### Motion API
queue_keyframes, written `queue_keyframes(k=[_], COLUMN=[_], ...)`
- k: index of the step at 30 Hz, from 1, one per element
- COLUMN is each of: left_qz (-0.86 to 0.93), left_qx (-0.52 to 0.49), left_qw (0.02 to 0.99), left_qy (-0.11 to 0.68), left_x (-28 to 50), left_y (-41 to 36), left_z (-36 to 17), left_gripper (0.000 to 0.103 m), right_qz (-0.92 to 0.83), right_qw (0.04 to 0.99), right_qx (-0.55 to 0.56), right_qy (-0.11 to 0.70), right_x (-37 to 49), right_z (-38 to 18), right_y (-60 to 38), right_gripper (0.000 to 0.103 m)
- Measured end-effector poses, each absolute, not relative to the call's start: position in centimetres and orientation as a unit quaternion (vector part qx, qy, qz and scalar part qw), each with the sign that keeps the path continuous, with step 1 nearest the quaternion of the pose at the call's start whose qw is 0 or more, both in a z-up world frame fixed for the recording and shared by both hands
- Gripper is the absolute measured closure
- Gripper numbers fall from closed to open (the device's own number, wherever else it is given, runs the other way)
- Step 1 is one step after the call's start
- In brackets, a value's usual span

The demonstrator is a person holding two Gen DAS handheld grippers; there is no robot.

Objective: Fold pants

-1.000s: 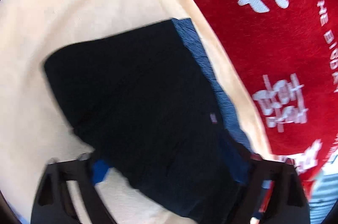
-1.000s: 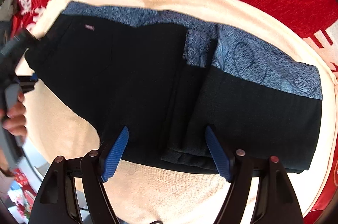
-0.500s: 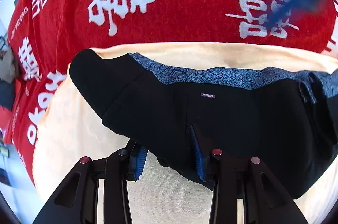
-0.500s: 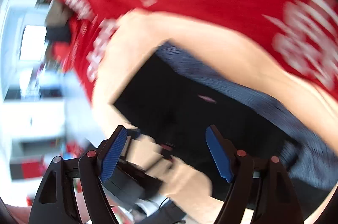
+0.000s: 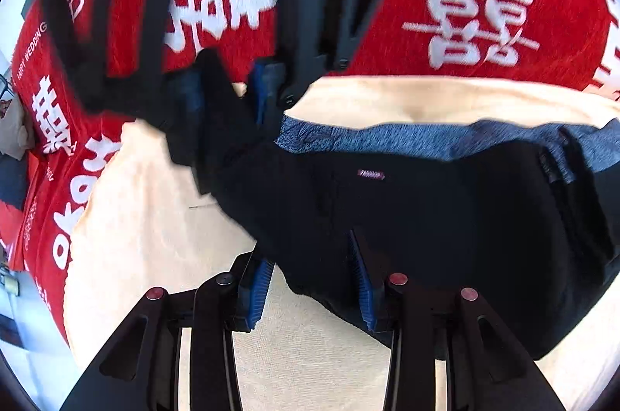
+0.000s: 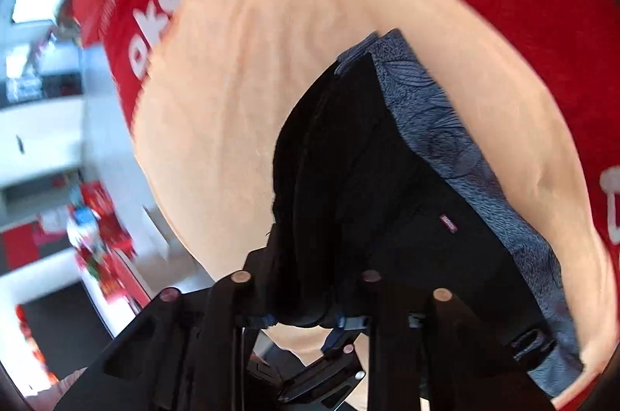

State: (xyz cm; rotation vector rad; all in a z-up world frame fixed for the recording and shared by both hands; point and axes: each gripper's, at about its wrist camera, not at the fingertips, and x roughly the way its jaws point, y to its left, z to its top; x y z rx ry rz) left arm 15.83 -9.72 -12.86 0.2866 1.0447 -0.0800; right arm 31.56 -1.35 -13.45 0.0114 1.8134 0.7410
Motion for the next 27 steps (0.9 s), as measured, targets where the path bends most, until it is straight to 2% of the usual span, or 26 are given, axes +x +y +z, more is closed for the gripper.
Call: queue_keyframes(k=[7, 15, 22, 27], left_qz=[-0.104, -0.208, -0.287, -0.308], left_qx=[0.147, 0.156, 0.204, 0.250], left_qw=[0.872, 0.863, 0.824, 0.789], left_qy=[0.454, 0.433, 0.443, 0.469], left_x=[14.2, 11.8, 8.0, 5.7], left_y=[-14.4, -25.3, -36.3, -41.9], left_z=[-7.1, -2.1, -4.1, -8.9], left_gripper=[0.063, 0.063, 0.063, 0.063], right_qz=[0.330, 0.276, 0.202, 0.148], right_qw=[0.627, 0.700, 0.709, 0.695], right_qx=[0.145, 0.279, 0.376, 0.415], right_qy=[0.691, 0.596, 0.561, 0.569], right_x=[29.1, 22.1, 15.5, 11.9], right_z=[-7.2, -2.0, -4.8, -11.2], right_y=[-12.5, -30.7, -44.5, -50.6], right_gripper=[0.081, 0.080, 0.081, 0.081])
